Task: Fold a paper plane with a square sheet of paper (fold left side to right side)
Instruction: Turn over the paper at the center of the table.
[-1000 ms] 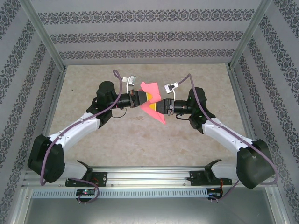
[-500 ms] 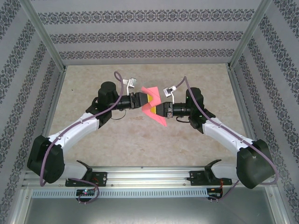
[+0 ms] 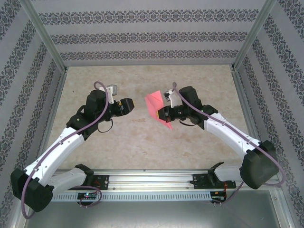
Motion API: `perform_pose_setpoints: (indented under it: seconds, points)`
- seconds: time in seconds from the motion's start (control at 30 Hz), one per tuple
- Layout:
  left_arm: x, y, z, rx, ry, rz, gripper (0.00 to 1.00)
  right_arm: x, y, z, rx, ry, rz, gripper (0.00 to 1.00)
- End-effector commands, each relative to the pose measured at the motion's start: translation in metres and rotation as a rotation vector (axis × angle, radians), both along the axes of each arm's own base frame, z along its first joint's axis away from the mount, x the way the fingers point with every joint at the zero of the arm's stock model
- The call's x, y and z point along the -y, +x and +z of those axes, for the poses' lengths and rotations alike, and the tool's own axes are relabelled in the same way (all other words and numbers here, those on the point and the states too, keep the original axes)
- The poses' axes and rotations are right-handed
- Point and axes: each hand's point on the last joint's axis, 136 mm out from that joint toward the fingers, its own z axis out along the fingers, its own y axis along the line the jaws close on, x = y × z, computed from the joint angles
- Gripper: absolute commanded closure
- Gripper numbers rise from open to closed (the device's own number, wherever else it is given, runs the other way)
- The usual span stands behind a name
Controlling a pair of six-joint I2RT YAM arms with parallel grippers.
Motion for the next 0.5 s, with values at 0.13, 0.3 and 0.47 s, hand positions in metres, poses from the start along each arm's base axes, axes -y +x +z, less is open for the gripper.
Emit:
perform_pose_setpoints:
  seconds: [0.13, 0.3, 0.47]
  points:
    - [-0.086, -0.017, -0.008, 0.036, 0.204, 0.337, 0.26, 0.063, 0.025, -0.052, 0.174, -0.762, -0.209, 1.0]
    - [-0.113, -0.032, -0.002, 0.072, 0.21, 0.443, 0.24, 0.078, 0.044, -0.062, 0.278, -1.111, -0.291, 1.0]
    - [-0.12, -0.038, 0.004, 0.092, 0.202, 0.47, 0.23, 0.07, 0.061, -0.074, 0.36, -1.337, -0.287, 1.0]
